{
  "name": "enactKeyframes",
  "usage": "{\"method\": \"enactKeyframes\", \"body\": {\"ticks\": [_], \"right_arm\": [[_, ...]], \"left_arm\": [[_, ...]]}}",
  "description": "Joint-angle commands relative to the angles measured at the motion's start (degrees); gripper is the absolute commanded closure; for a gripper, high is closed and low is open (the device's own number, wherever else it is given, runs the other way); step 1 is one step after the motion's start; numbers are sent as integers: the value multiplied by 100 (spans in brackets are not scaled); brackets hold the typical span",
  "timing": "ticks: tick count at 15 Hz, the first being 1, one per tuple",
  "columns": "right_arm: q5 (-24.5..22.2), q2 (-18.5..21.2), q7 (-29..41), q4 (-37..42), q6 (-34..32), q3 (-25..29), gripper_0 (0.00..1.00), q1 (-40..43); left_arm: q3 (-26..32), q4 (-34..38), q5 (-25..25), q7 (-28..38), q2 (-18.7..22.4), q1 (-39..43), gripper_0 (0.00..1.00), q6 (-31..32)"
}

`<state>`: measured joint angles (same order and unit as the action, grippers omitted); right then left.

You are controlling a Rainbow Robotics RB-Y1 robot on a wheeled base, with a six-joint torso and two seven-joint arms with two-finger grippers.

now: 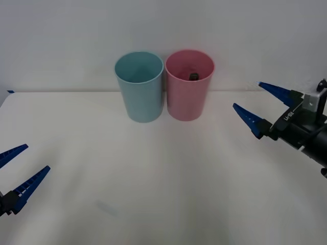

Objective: Grasp the object on the table and drop it into the matching bin: aluminum can to the light blue bin, PET bottle to the pink bin.

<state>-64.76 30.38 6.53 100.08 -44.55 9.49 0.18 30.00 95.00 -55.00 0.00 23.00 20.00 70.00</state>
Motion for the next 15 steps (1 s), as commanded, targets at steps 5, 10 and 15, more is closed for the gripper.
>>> {"method": "enactKeyframes", "body": {"ticks": [5, 10, 15], "right_arm": [[394, -6, -689, 3, -678, 616, 0, 958], [632, -6, -513, 56, -1240, 1020, 0, 1591], [790, -14, -416, 680, -1258, 1205, 0, 2434]], "left_arm": [[0, 0, 0, 0, 0, 0, 0, 0], [0, 0, 0, 0, 0, 0, 0, 0], [0, 0, 0, 0, 0, 0, 0, 0]]}}
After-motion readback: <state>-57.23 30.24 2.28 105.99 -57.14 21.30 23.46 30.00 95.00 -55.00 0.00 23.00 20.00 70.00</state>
